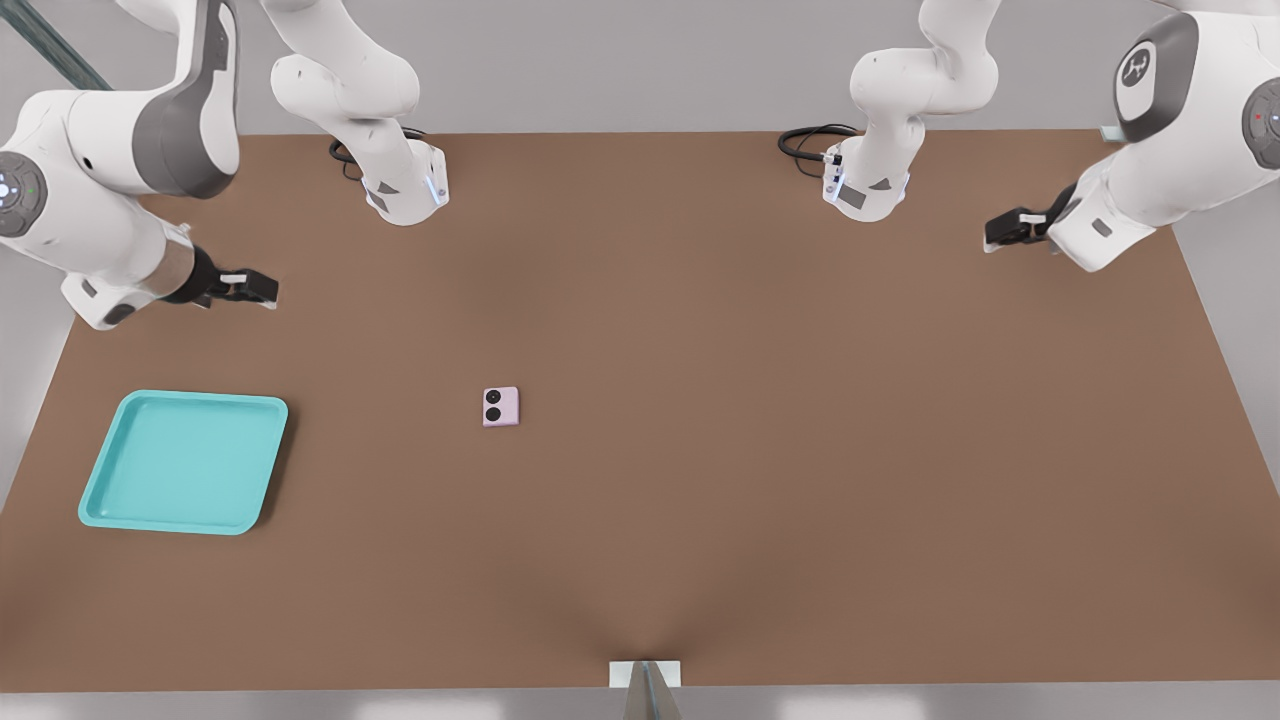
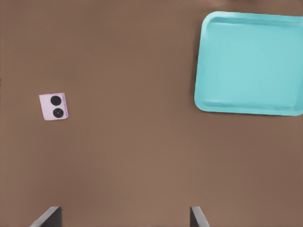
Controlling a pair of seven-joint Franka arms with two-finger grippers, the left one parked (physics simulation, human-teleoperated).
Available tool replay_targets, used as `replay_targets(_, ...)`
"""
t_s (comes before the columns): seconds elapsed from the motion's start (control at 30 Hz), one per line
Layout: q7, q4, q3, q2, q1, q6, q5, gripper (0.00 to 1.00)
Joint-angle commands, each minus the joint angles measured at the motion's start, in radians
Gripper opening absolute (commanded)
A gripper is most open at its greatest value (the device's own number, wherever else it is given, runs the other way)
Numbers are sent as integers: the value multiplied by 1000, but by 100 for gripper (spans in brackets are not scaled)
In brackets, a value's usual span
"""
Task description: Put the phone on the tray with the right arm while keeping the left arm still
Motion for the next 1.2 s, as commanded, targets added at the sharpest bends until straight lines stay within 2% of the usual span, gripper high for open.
replay_targets(0.0, 9, -2, 2, -2, 10, 186, -3, 100)
replay_targets(0.07, 9, 1, 11, 25, 16, 195, -3, 100)
replay_targets(0.23, 204, 7, 154, 263, 54, 413, -9, 100)
replay_targets(0.4, 443, 1, 154, 458, 206, 631, -46, 100)
replay_targets(0.47, 612, -30, 154, 545, 258, 715, -66, 100)
replay_targets(0.53, 673, -165, 165, 548, 261, 883, -64, 100)
replay_targets(0.73, 868, -238, 218, 587, 261, 898, -64, 100)
replay_targets(0.87, 865, -280, 218, 607, 252, 942, -66, 100)
replay_targets(1.0, 847, -337, 220, 570, 257, 956, -104, 100)
replay_targets(1.17, 640, -350, 218, 570, 235, 953, -110, 100)
